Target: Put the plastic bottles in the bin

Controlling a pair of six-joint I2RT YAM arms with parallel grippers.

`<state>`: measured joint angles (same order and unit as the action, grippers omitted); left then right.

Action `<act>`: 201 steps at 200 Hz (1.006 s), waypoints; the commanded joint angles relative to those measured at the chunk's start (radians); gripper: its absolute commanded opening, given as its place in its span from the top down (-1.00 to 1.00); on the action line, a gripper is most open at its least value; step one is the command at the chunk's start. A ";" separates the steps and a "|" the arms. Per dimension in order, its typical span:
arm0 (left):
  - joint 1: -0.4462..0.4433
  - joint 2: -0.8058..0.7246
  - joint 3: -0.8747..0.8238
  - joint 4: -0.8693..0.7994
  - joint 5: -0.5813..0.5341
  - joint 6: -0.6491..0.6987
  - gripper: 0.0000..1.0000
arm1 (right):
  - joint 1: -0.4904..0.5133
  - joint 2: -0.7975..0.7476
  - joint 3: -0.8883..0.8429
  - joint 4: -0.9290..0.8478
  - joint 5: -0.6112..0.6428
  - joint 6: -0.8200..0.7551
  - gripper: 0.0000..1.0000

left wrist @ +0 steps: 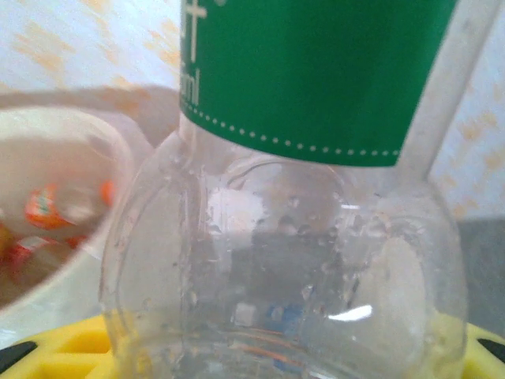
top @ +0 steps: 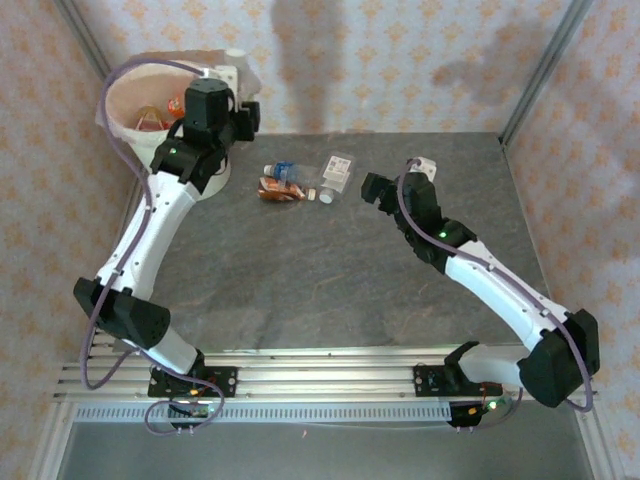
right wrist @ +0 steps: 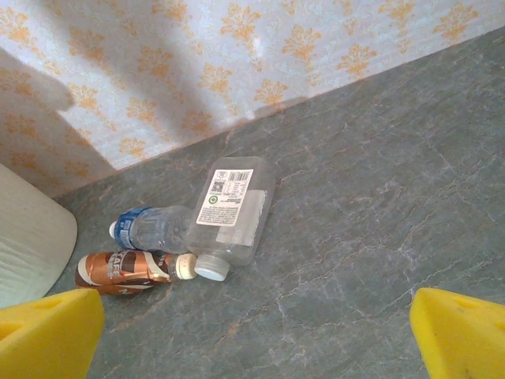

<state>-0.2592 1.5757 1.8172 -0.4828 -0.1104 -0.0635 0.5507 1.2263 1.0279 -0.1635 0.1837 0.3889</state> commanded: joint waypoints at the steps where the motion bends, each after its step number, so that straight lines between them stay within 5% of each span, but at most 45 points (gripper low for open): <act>1: 0.026 -0.003 0.024 0.105 -0.178 -0.050 0.10 | 0.002 -0.031 -0.015 0.026 0.033 -0.021 -1.00; 45: 0.099 0.071 0.118 0.128 -0.260 -0.036 0.10 | 0.002 -0.036 -0.026 0.006 0.028 -0.013 -1.00; 83: 0.170 0.226 0.312 0.106 -0.511 0.069 0.08 | 0.002 -0.078 -0.040 -0.011 0.032 -0.014 -1.00; 137: 0.267 0.555 0.770 -0.243 -0.572 0.020 0.06 | 0.002 -0.091 -0.051 -0.014 0.034 -0.014 -1.00; 201: 0.329 0.648 0.778 -0.363 -0.654 -0.108 -0.18 | 0.003 -0.097 -0.025 -0.037 0.005 -0.057 -1.00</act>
<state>0.0406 2.2311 2.5725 -0.7612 -0.6937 -0.0925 0.5507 1.1522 0.9890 -0.1734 0.1871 0.3614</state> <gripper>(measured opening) 0.552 0.999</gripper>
